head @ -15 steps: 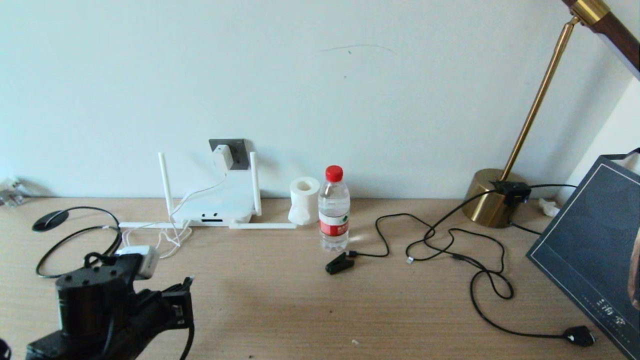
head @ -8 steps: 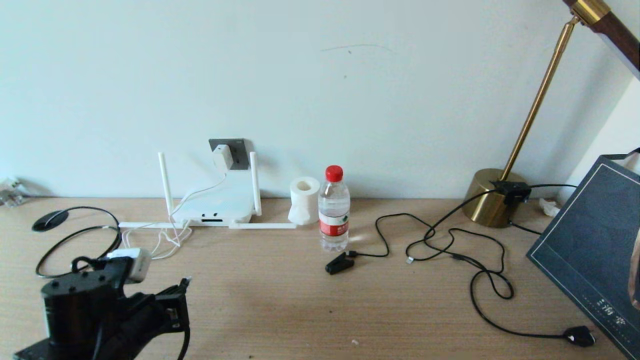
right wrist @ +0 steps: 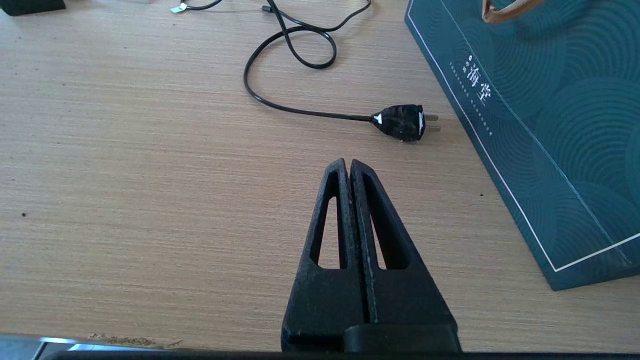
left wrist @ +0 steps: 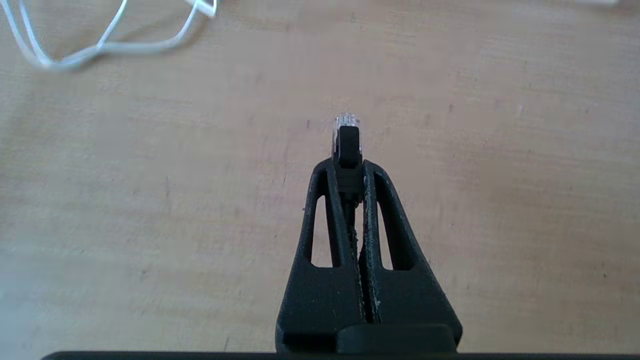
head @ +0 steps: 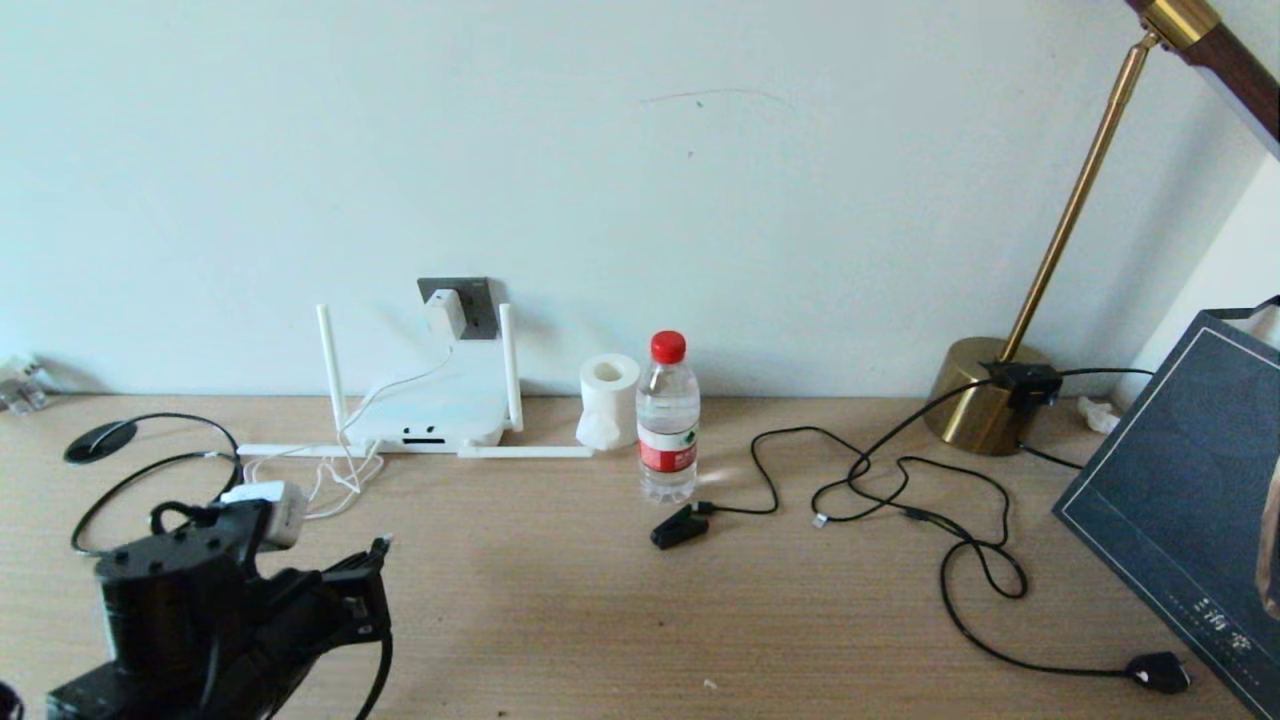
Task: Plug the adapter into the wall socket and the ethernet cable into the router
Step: Align cable and router interface
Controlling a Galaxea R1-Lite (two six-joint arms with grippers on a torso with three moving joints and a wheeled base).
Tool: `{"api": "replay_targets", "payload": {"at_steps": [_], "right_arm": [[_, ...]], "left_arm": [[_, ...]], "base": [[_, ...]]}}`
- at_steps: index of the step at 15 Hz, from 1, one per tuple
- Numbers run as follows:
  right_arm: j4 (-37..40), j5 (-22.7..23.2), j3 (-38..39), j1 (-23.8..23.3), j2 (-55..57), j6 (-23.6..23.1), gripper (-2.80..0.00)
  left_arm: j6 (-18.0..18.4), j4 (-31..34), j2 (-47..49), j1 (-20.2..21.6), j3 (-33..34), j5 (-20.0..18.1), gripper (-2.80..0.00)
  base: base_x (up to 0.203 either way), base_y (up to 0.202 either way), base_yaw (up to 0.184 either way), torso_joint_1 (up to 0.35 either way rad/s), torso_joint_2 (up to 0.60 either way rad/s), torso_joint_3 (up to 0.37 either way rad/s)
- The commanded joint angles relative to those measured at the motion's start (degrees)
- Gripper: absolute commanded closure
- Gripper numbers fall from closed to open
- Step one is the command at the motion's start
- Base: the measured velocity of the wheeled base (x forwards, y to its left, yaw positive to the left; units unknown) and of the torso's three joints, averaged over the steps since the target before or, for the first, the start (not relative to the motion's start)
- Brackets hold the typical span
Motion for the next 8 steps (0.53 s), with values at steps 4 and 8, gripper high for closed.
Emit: {"api": "replay_targets", "payload": {"at_steps": [4,8], "right_arm": [[0.1,0.1,0.0,0.0,0.0,-0.1,0.0],[0.1,0.0,0.0,0.0,0.0,-0.1,0.0]], "left_arm": [[0.0,-6.4,6.6,-0.5,-1.2,2.6,0.0],[0.2,-10.2,7.1,-0.5,1.1,3.0,0.0]], "base": [[0.0,0.0,0.0,0.0,0.0,0.0],[0.0,0.0,0.0,0.0,0.0,0.0]]}}
